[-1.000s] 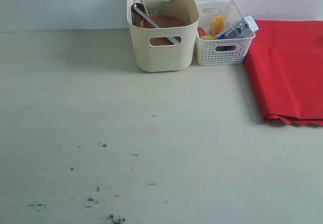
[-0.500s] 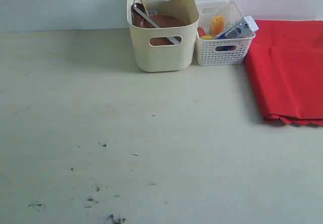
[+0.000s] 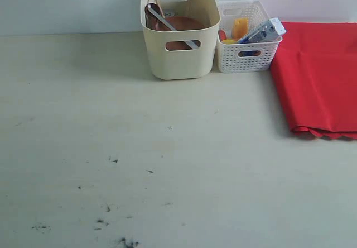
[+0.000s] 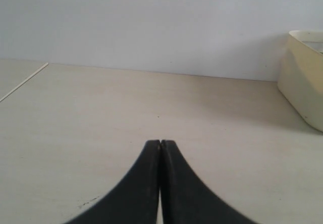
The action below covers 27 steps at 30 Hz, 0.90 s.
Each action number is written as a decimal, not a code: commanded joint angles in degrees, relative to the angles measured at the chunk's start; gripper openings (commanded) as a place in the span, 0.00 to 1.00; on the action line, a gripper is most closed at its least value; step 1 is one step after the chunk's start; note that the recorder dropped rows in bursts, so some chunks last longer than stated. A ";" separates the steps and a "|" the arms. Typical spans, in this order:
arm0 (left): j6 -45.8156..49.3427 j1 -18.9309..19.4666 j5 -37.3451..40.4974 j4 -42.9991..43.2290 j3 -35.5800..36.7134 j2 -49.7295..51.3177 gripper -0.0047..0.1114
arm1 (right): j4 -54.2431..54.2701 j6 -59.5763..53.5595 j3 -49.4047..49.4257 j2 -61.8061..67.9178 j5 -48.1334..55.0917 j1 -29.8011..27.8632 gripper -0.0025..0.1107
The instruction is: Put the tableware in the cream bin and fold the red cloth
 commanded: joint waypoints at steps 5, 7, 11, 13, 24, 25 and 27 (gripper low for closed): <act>-0.18 -0.35 -0.14 0.26 0.15 -0.28 0.06 | -0.06 -0.03 0.11 -0.35 -0.48 0.15 0.02; -0.18 -0.35 -0.14 0.26 0.15 -0.28 0.06 | -0.06 -0.03 0.11 -0.35 -0.48 0.15 0.02; -0.18 -0.35 -0.14 0.26 0.15 -0.28 0.06 | -0.06 -0.03 0.11 -0.35 -0.48 0.15 0.02; -0.18 -0.35 -0.14 0.26 0.15 -0.28 0.06 | -0.06 -0.03 0.11 -0.35 -0.48 0.15 0.02; -0.18 -0.35 -0.14 0.26 0.15 -0.28 0.06 | -0.06 -0.03 0.11 -0.24 -0.36 0.15 0.02; -0.18 -0.35 -0.14 0.26 0.15 -0.28 0.06 | -0.06 -0.03 0.11 -0.24 -0.36 0.15 0.02; -0.18 -0.35 -0.14 0.26 0.15 -0.28 0.06 | -2.38 -0.55 0.11 -0.76 -0.36 0.15 0.02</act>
